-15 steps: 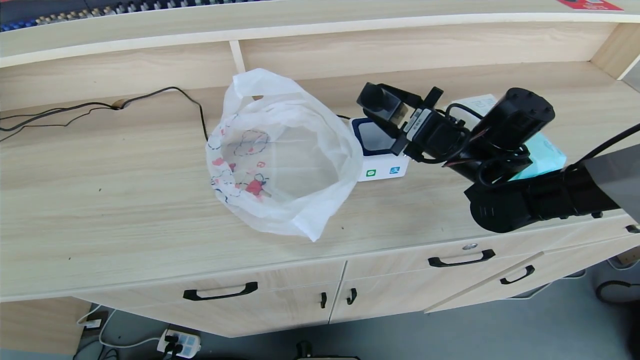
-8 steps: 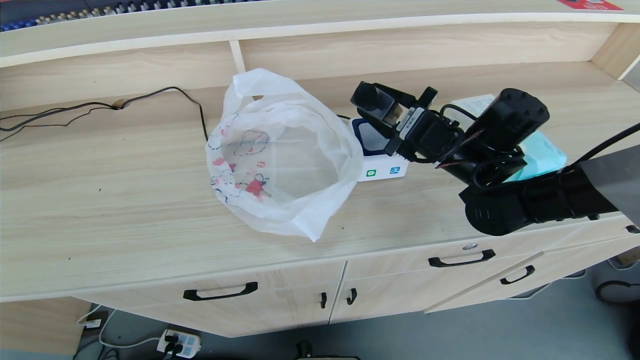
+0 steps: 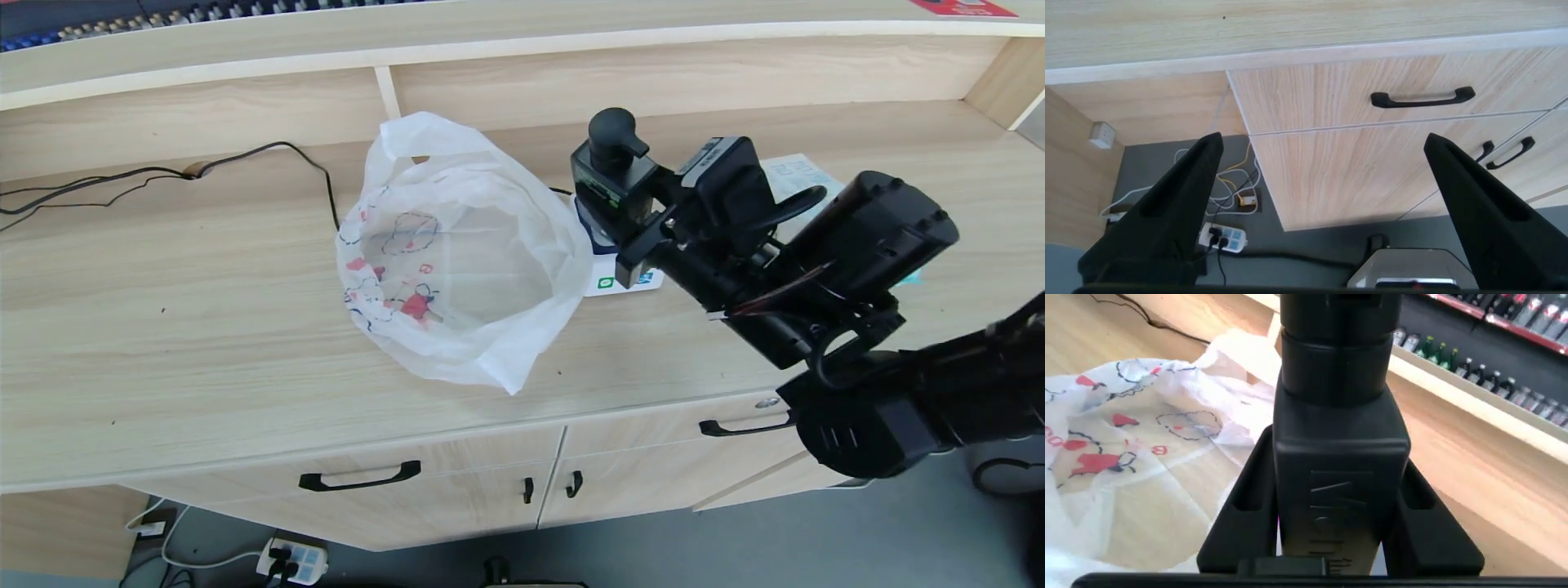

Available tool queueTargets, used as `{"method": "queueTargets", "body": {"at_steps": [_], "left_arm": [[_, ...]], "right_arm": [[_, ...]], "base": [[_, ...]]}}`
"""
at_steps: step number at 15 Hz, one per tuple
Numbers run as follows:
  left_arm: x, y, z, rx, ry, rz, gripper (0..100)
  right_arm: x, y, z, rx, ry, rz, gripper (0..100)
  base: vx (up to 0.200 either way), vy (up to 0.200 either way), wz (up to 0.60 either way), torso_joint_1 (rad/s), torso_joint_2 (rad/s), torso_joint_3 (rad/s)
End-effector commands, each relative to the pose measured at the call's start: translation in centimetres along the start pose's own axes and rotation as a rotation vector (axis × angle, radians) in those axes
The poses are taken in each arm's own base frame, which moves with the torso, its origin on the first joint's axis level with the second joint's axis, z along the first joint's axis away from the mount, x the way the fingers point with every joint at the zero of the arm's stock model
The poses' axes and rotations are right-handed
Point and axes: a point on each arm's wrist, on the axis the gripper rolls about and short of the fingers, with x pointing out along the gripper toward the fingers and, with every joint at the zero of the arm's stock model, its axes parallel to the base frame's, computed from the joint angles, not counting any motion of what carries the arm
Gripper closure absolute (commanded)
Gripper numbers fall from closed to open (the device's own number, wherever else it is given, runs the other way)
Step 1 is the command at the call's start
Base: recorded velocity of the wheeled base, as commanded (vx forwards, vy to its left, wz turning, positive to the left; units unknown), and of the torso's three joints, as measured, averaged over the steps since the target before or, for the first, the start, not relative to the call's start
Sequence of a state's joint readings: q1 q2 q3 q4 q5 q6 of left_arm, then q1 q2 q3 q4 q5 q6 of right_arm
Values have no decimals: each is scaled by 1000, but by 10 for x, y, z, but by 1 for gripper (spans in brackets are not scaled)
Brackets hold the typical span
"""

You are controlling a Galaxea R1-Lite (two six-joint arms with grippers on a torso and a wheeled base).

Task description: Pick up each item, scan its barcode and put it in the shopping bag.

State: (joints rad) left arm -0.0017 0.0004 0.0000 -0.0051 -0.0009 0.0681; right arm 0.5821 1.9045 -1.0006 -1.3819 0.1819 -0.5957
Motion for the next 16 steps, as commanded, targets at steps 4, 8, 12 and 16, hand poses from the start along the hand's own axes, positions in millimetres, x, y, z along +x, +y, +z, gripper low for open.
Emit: {"method": "queueTargets", "body": {"at_steps": [4,8,12,16], "left_arm": [[0,0,0,-1,0,1,0],[0,0,0,1,0,1,0],[0,0,0,2,0,-1,0],[0,0,0,6,-3,0,0]], "right_arm": [[-60,-2,67,204,12,-58,100],[-58,-2,67,319,10,-67,100],[-54,9,49,559,55,-76,100],[-33,22,18,940,129,-96,100]], "base": [[0,0,600,-2,0,2],[0,0,600,2,4,4],[0,0,150,-2,1,4],[0,0,0,0,0,0]]}}
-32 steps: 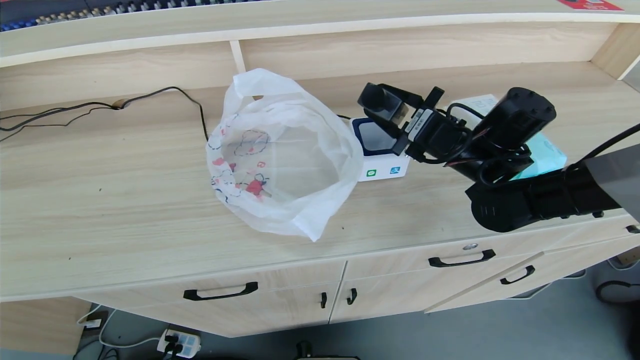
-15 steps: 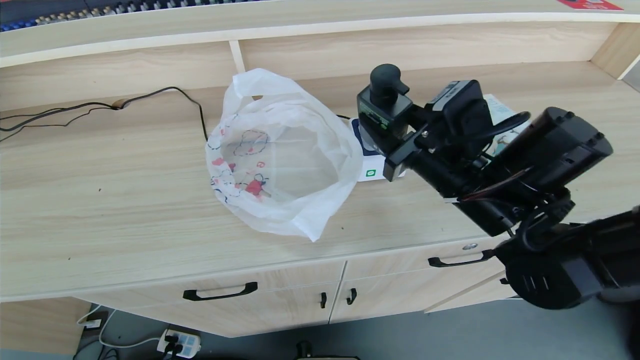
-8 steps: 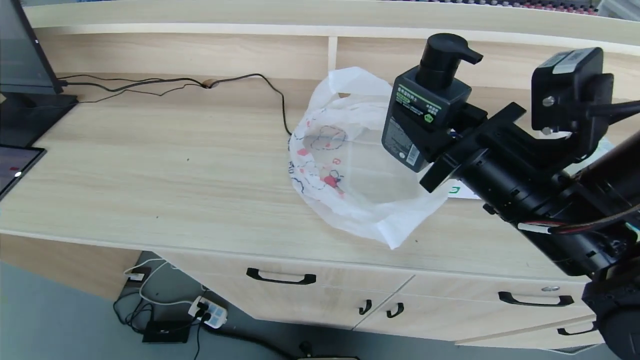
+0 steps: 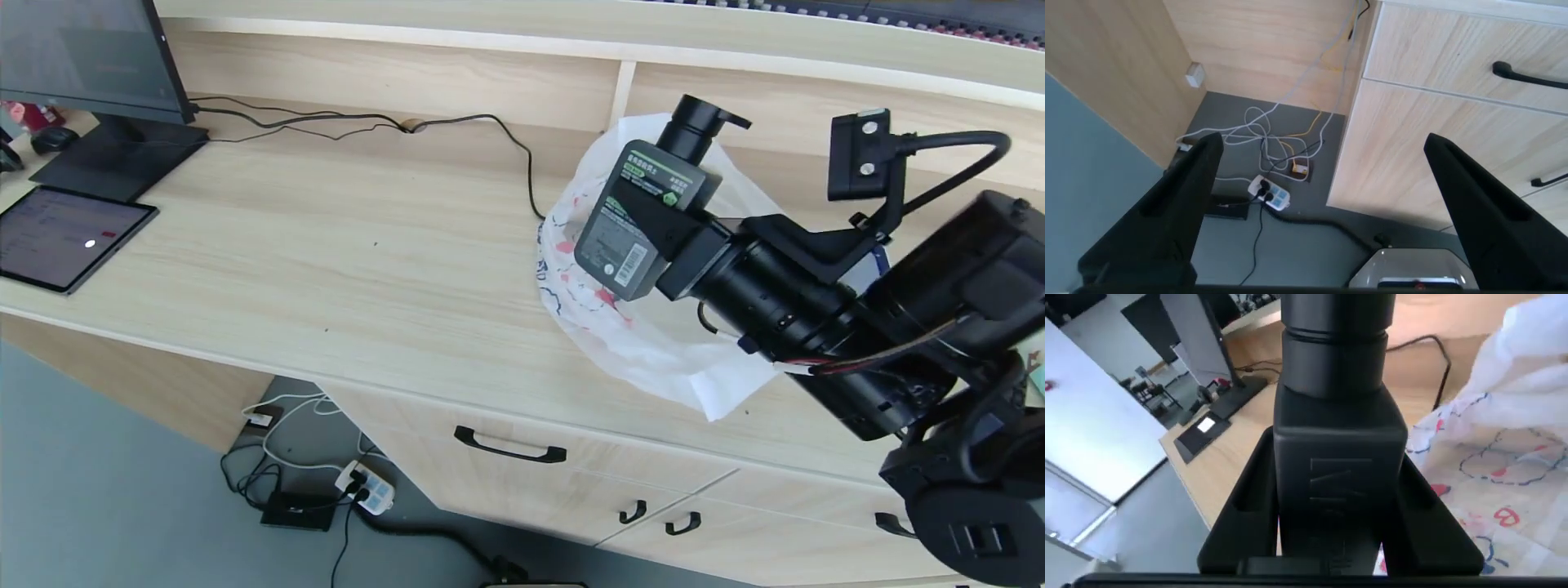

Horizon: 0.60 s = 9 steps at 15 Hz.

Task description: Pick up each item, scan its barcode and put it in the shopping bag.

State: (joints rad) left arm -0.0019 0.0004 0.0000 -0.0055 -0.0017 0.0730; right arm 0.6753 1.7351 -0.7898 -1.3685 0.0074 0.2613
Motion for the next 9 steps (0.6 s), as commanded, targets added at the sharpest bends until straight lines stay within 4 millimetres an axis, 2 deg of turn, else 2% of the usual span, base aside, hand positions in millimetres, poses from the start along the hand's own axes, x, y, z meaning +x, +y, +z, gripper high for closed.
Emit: {"method": "queueTargets", "body": {"at_steps": [1,4,5,6,9], "left_arm": [[0,0,0,-1,-3,1,0],[0,0,0,-1,-4,2,0],[0,0,0,-1,-4,2,0],[0,0,0,-1,-4,2,0],[0,0,1,1,-6,1,0]], "right_arm": [[7,-15,-22,106,60,-53,100],[5,-39,-31,220,77,-135,100],[4,-48,-31,207,76,-156,100],[8,-54,-25,217,51,-161,100],[10,-68,-31,242,56,-199,100]], "base": [[0,0,0,0,0,0],[0,0,0,0,0,0],[0,0,0,0,0,0],[0,0,0,0,0,0],[0,0,0,0,0,0]]}}
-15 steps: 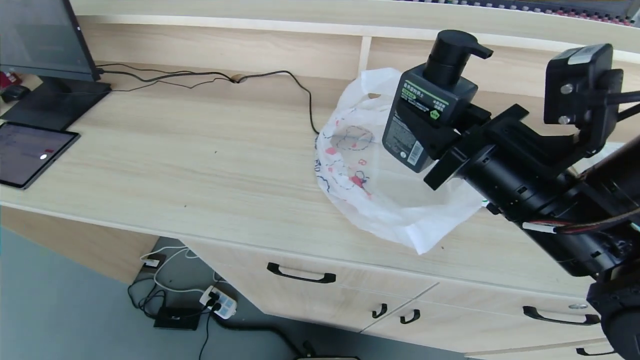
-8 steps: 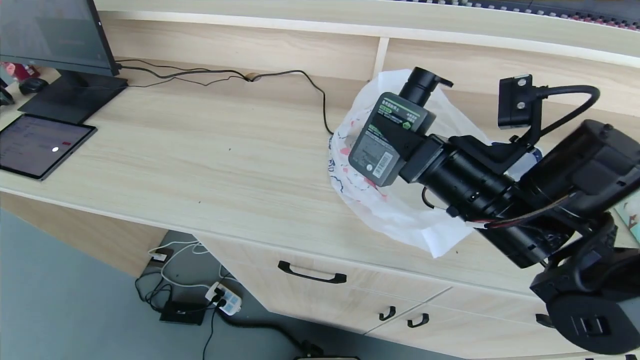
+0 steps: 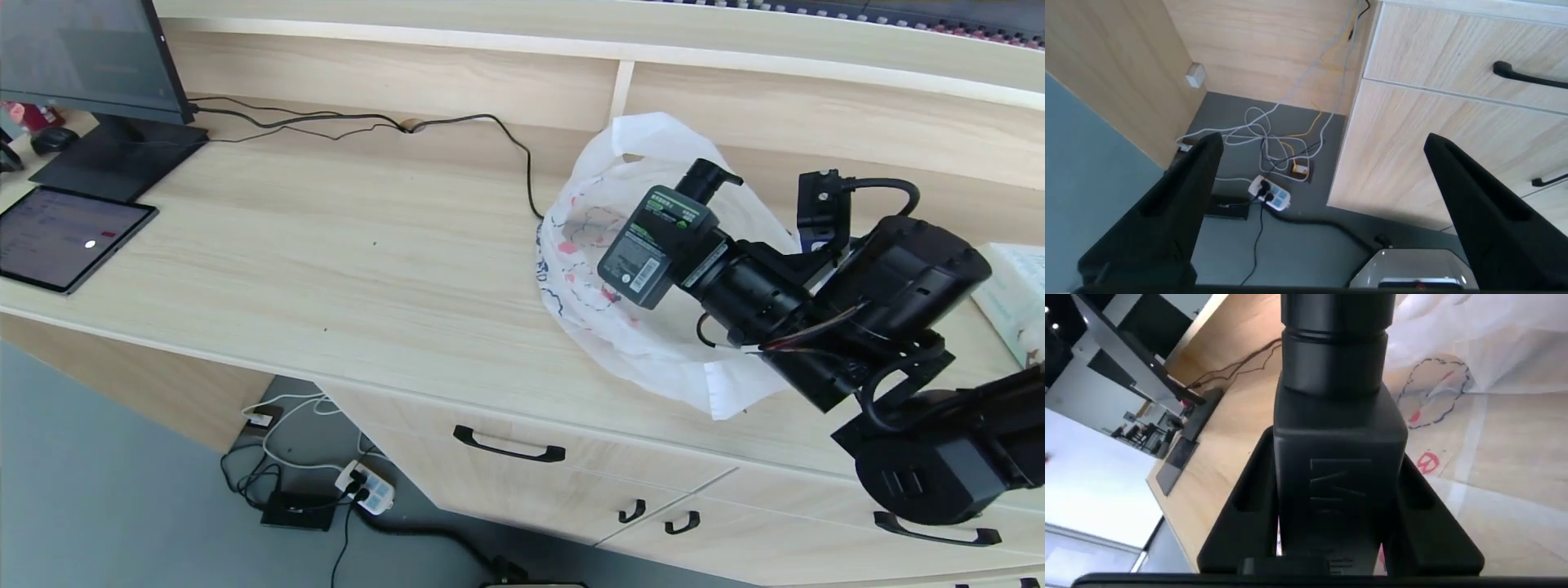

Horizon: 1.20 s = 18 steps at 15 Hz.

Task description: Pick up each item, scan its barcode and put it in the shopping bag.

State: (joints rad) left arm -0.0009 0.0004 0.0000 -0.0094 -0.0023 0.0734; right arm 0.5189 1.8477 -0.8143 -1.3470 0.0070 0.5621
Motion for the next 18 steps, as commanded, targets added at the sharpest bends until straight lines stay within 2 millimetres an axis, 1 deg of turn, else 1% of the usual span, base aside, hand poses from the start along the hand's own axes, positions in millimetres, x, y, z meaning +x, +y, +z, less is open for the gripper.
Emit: {"method": "queueTargets", "body": {"at_steps": [1,3,5,6,7,8,10,12,13,14,15,16,17,18], "left_arm": [[0,0,0,2,-2,-1,0],[0,0,0,0,-2,-1,0],[0,0,0,0,-5,-1,0],[0,0,0,0,-5,0,0],[0,0,0,0,-5,-1,0],[0,0,0,0,-5,0,0],[0,0,0,0,-5,0,0],[0,0,0,-1,-2,2,0],[0,0,0,-1,-2,-1,0],[0,0,0,-1,-2,-1,0],[0,0,0,0,-2,-1,0],[0,0,0,0,-5,-1,0],[0,0,0,0,-2,-1,0],[0,0,0,-4,0,2,0]], "right_arm": [[3,-12,-10,-9,24,-36,100],[-1,-19,-21,-62,69,-57,100],[5,-29,-23,-109,65,-77,100],[8,-31,-24,-113,60,-79,0],[9,-34,-24,-118,57,-88,0],[7,-33,-23,-118,61,-87,0],[10,-34,-19,-123,43,-83,0],[12,-35,-13,-170,21,-88,0],[13,-39,-6,-235,0,-93,0],[13,-39,-6,-235,0,-93,0],[14,-46,13,-367,-61,-111,0],[14,-43,19,-426,-86,-101,0],[13,-37,28,-466,-114,-73,0],[12,-25,41,-526,-151,-28,0]], "base": [[0,0,0,0,0,0],[0,0,0,0,0,0],[0,0,0,0,0,0],[0,0,0,0,0,0],[0,0,0,0,0,0],[0,0,0,0,0,0],[0,0,0,0,0,0],[0,0,0,0,0,0],[0,0,0,0,0,0],[0,0,0,0,0,0],[0,0,0,0,0,0],[0,0,0,0,0,0],[0,0,0,0,0,0],[0,0,0,0,0,0]]}}
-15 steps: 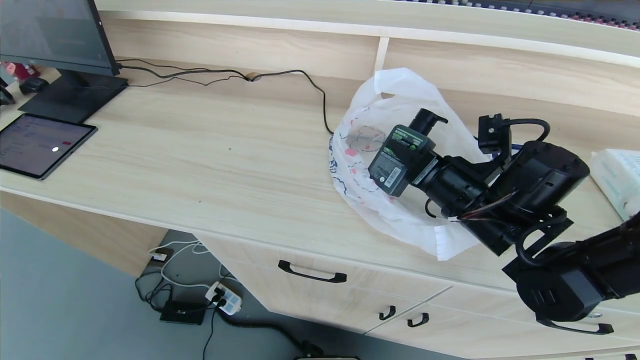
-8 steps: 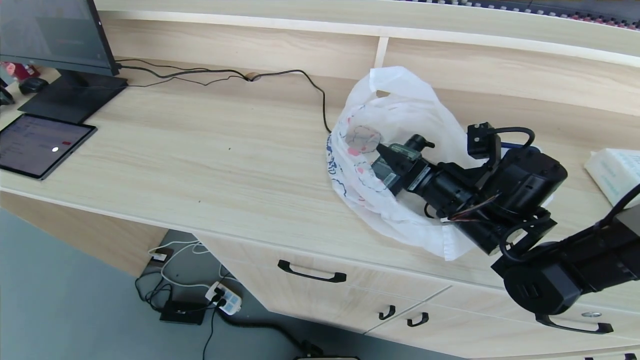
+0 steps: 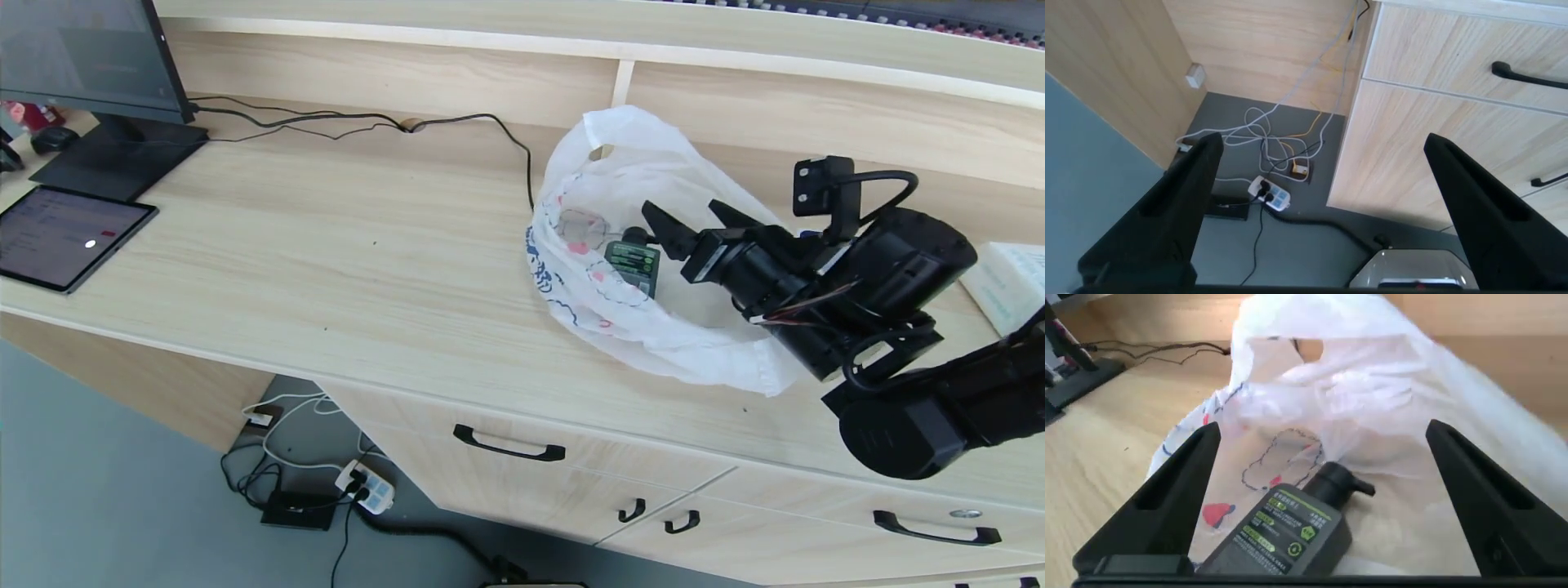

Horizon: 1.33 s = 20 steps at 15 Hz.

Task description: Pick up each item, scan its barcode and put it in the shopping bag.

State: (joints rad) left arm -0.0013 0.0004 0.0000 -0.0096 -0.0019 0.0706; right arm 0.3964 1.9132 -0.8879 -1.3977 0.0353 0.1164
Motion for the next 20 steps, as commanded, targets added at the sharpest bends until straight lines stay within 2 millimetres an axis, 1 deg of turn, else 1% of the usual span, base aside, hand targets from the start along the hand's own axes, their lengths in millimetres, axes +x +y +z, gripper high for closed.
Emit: {"method": "queueTargets", "body": {"at_steps": [1,2,3,4,5,6,8,9,10,11,13,18,20], "left_arm": [[0,0,0,-5,1,0,0],[0,0,0,-5,3,1,0],[0,0,-1,-5,5,1,0],[0,0,-1,-3,5,0,0],[0,0,-1,-3,5,0,0],[0,0,-1,-2,5,0,0],[0,0,-1,-3,5,1,0],[0,0,-1,-3,6,1,0],[0,0,-1,-2,5,0,0],[0,0,-1,-2,6,0,0],[0,0,-1,-2,5,0,0],[0,0,-1,-5,6,1,0],[0,0,-1,-6,6,1,0]], "right_arm": [[-1,6,42,-115,-125,48,0],[-3,9,62,-212,-187,43,0],[-7,12,82,-267,-242,47,0],[-13,25,89,-259,-259,73,0],[-19,34,88,-266,-251,99,0],[-27,38,82,-280,-221,113,0],[-47,34,66,-289,-135,111,0],[-52,30,62,-286,-114,101,0],[-56,20,61,-290,-102,75,0],[-56,18,62,-277,-104,68,0],[-56,12,62,-270,-106,51,0],[-58,12,63,-234,-103,57,0],[-65,15,64,-227,-93,69,0]], "base": [[0,0,0,0,0,0],[0,0,0,0,0,0],[0,0,0,0,0,0],[0,0,0,0,0,0],[0,0,0,0,0,0],[0,0,0,0,0,0],[0,0,0,0,0,0],[0,0,0,0,0,0],[0,0,0,0,0,0],[0,0,0,0,0,0],[0,0,-600,5,0,-2],[0,0,-600,2,3,0],[0,0,0,0,0,0]]}}
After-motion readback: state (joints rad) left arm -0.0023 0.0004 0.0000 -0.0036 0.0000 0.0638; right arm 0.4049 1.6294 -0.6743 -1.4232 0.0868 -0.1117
